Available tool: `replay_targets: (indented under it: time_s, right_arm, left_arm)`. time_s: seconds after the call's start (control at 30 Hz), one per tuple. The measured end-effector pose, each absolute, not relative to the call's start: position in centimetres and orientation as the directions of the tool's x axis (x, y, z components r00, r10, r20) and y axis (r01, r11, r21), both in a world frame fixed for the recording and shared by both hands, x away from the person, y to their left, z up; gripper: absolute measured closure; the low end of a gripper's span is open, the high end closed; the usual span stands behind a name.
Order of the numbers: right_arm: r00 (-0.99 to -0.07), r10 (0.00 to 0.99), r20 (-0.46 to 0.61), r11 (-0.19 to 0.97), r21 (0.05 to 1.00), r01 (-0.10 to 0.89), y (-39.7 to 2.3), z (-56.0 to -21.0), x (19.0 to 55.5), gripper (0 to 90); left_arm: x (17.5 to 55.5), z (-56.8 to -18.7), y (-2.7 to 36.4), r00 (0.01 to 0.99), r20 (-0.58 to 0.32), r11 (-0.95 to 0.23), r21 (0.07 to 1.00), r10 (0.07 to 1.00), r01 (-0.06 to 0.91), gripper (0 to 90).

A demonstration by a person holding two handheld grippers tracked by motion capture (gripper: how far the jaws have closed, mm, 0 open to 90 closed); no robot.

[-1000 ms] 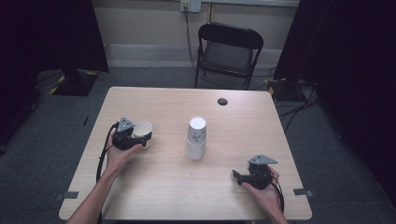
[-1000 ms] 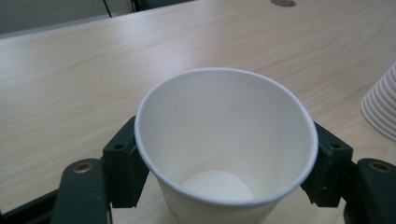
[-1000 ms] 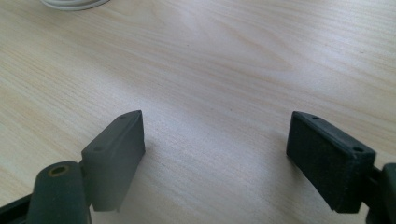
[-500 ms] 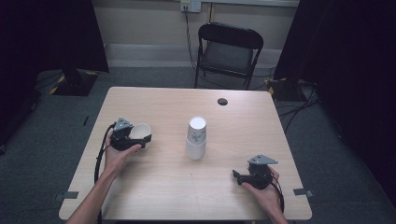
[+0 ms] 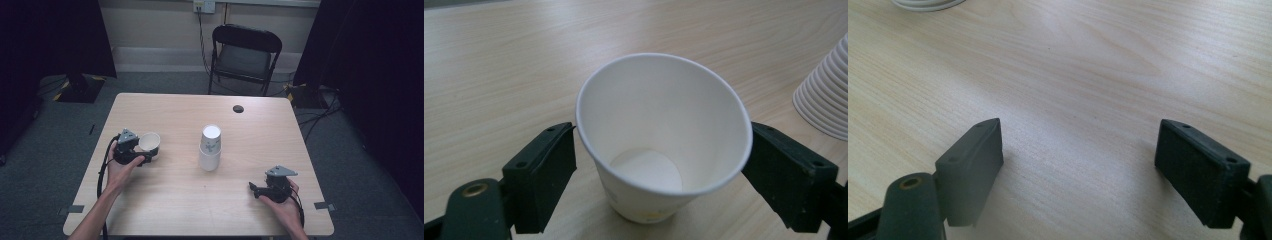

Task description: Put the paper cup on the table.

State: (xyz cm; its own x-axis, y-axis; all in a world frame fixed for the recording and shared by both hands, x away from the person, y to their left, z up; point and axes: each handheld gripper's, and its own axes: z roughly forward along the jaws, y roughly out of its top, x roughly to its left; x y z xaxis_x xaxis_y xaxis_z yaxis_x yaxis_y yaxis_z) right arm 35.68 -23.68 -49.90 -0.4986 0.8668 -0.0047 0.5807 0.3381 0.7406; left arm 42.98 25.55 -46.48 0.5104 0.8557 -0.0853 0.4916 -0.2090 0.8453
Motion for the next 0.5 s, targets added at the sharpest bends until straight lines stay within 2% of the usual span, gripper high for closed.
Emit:
replay_targets:
  time_s: [0.5]
  right_arm:
    - [-0.501, 0.865, -0.006, 0.34, 0.741, 0.579, -23.7, -49.9, 35.7, 19.1]
  left_arm:
    - [39.4, -45.3, 27.6, 0.556, -0.045, -0.279, 0.83, 0.83, 0.483, 15.7]
